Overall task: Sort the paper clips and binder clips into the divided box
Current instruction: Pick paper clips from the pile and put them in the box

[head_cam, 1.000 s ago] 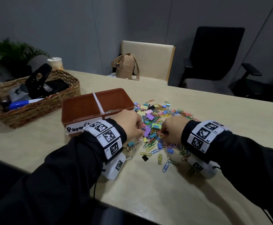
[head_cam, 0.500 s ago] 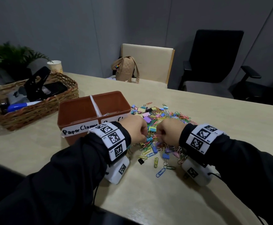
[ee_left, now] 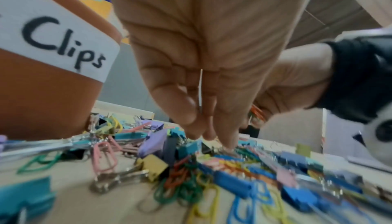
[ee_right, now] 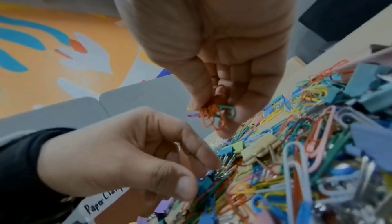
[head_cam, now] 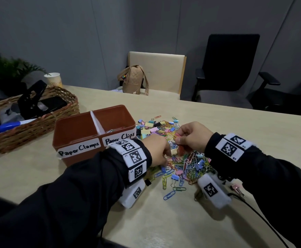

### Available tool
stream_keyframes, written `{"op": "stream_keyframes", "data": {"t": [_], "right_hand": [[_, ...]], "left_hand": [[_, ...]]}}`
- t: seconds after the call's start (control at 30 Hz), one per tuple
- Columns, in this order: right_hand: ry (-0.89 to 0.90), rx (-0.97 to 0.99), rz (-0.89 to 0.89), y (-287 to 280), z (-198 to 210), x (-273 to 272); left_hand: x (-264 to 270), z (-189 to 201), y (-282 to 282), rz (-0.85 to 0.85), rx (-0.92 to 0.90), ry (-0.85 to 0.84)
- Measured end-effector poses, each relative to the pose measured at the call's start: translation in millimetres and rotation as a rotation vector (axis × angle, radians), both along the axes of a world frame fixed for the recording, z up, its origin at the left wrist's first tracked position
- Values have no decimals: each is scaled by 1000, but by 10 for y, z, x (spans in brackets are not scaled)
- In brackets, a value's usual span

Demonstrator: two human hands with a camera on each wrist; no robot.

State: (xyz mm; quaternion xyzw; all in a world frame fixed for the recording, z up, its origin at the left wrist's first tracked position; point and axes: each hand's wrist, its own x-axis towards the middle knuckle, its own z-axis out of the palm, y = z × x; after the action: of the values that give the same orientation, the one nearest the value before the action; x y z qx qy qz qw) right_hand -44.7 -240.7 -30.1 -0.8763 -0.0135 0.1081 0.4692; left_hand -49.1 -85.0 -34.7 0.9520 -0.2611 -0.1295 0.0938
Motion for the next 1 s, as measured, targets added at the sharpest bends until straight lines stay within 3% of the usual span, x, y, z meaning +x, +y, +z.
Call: {"op": "stream_keyframes", "data": {"t": [0.27,0.47,0.63,1.0], "right_hand": [[83,163,-151,-59,20,37],[133,240,-194,-102,30,48],[209,352,-206,-144,45,56],[314,434,-182,-132,68,47]], "left_hand": [[64,8,-232,-184,197,-39],[67,-22,-258,-248,235,-99],[82,-45,-182,-206,160,-137],[131,67,89,51,-132,22]]}}
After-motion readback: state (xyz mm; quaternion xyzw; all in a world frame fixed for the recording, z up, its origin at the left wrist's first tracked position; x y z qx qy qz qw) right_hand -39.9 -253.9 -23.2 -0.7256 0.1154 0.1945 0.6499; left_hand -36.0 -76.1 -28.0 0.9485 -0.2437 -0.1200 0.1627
